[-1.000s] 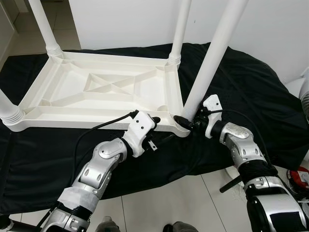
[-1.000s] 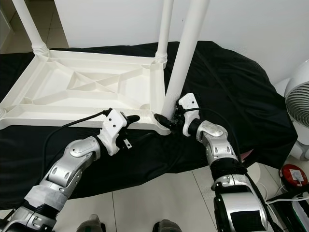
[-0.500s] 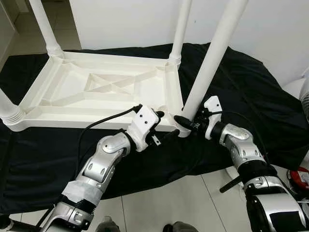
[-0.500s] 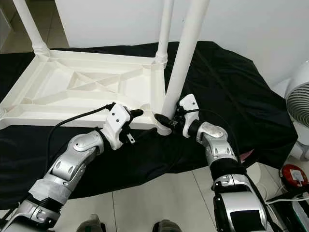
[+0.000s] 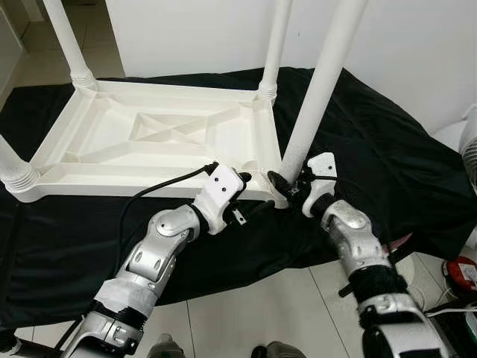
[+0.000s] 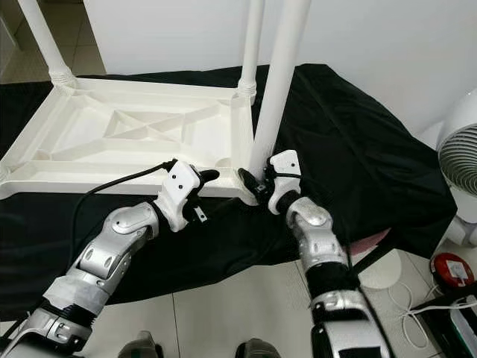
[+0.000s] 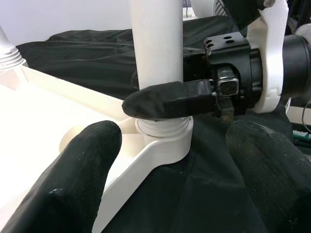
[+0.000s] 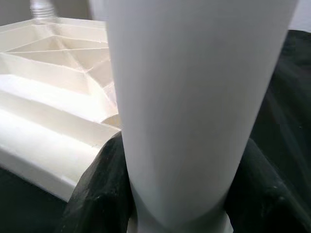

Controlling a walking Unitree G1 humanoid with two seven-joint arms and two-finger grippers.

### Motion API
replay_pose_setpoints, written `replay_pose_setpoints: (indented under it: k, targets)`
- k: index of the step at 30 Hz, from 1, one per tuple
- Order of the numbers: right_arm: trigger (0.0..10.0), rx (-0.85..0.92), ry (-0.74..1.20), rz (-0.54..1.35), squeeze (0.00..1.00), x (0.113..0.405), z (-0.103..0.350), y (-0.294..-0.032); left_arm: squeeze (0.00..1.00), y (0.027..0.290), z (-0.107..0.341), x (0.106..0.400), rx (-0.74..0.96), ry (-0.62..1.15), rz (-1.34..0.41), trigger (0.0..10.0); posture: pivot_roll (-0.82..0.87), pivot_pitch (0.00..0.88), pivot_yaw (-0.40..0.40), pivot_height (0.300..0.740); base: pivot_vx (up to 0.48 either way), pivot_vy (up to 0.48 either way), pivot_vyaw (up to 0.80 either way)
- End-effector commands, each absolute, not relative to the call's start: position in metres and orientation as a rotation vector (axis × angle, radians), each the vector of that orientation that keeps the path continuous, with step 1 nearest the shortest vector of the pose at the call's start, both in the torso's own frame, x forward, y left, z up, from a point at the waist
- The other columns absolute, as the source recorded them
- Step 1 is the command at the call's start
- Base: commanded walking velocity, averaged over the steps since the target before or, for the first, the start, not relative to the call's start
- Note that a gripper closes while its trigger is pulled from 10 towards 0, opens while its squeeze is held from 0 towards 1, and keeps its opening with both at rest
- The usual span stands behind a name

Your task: Building children table

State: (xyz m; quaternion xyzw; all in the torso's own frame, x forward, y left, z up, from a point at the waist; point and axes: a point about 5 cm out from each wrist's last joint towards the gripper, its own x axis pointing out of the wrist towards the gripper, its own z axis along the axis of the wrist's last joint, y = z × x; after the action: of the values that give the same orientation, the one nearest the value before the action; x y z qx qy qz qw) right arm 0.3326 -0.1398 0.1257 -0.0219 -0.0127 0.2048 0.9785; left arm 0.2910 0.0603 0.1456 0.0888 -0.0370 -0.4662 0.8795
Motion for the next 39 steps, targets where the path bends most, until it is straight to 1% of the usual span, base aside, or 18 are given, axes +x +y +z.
replay_pose_setpoints:
  k: [1,2,5,6,8,13,21,22,24,25,32,33,34,35,36,38,39]
  targets:
    - [10.0,-0.049,-0.044,0.292,0.0,0.334,0.133,-0.147,0.0,0.061,0.146,0.292,0.2,-0.08,-0.974,10.0,0.02,0.0,-0.028,0.74,0.0,0.0,0.0]
    - [10.0,-0.049,-0.044,0.292,0.0,0.334,0.133,-0.147,0.0,0.061,0.146,0.292,0.2,-0.08,-0.974,10.0,0.02,0.0,-0.028,0.74,0.0,0.0,0.0]
    - [10.0,-0.021,-0.032,0.182,0.0,0.329,0.132,-0.137,0.0,0.06,0.146,0.291,0.196,-0.079,-0.974,10.0,0.03,0.0,-0.027,0.74,0.0,0.0,0.0]
    - [10.0,-0.021,-0.032,0.182,0.0,0.329,0.132,-0.137,0.0,0.06,0.146,0.291,0.196,-0.079,-0.974,10.0,0.03,0.0,-0.027,0.74,0.0,0.0,0.0]
    - [10.0,-0.016,-0.042,0.099,0.0,0.325,0.134,-0.128,0.0,0.061,0.145,0.291,0.197,-0.077,-0.973,10.0,0.03,0.0,-0.026,0.74,0.0,0.0,0.0]
    - [10.0,0.071,-0.032,0.06,0.0,0.325,0.139,-0.116,0.0,0.062,0.145,0.291,0.197,-0.074,-0.97,10.0,0.03,0.0,-0.025,0.74,0.0,0.0,0.0]
    - [10.0,0.05,-0.017,0.035,0.0,0.323,0.141,-0.121,0.0,0.063,0.145,0.291,0.2,-0.074,-0.972,10.0,0.03,0.0,-0.026,0.74,0.0,0.0,0.0]
    - [10.0,0.057,-0.013,0.035,0.58,0.323,0.141,-0.122,0.0,0.063,0.146,0.292,0.201,-0.074,-0.971,10.0,0.03,0.0,-0.026,0.74,0.0,0.0,0.0]
    - [10.0,0.061,-0.011,0.035,0.58,0.323,0.14,-0.123,0.0,0.063,0.146,0.293,0.201,-0.075,-0.97,10.0,0.03,0.0,-0.026,0.74,0.0,0.0,0.0]
    - [10.0,0.069,-0.011,0.042,1.0,0.321,0.14,-0.122,0.0,0.063,0.146,0.292,0.2,-0.076,-0.97,10.0,0.03,0.0,-0.028,0.74,0.0,0.0,0.0]
    - [10.0,0.07,-0.038,0.091,1.0,0.314,0.141,-0.133,0.0,0.063,0.146,0.291,0.199,-0.074,-0.97,10.0,0.03,0.0,-0.028,0.74,0.0,0.0,0.0]
    - [10.0,0.068,-0.027,0.125,1.0,0.313,0.139,-0.137,0.0,0.064,0.145,0.291,0.2,-0.073,-0.969,10.0,0.03,0.0,-0.028,0.74,0.0,0.0,0.0]
    - [10.0,0.046,-0.02,0.195,0.0,0.311,0.137,-0.142,0.0,0.064,0.146,0.291,0.2,-0.074,-0.969,10.0,0.03,0.0,-0.028,0.74,0.0,0.0,0.0]
    - [10.0,0.035,-0.012,0.248,0.0,0.31,0.136,-0.146,0.0,0.064,0.146,0.291,0.2,-0.074,-0.969,10.0,0.03,0.0,-0.028,0.74,0.0,0.0,0.0]
    - [10.0,0.035,-0.012,0.248,0.0,0.31,0.136,-0.146,0.0,0.064,0.146,0.291,0.2,-0.074,-0.969,10.0,0.03,0.0,-0.028,0.74,0.0,0.0,0.0]
    - [10.0,-0.039,-0.017,0.358,0.0,0.31,0.135,-0.152,0.0,0.063,0.146,0.291,0.199,-0.074,-0.972,10.0,0.02,0.0,-0.018,0.74,0.0,0.0,0.0]
    - [10.0,-0.039,-0.017,0.358,0.0,0.31,0.135,-0.152,0.0,0.063,0.146,0.291,0.199,-0.074,-0.972,10.0,0.02,0.0,-0.018,0.74,0.0,0.0,0.0]
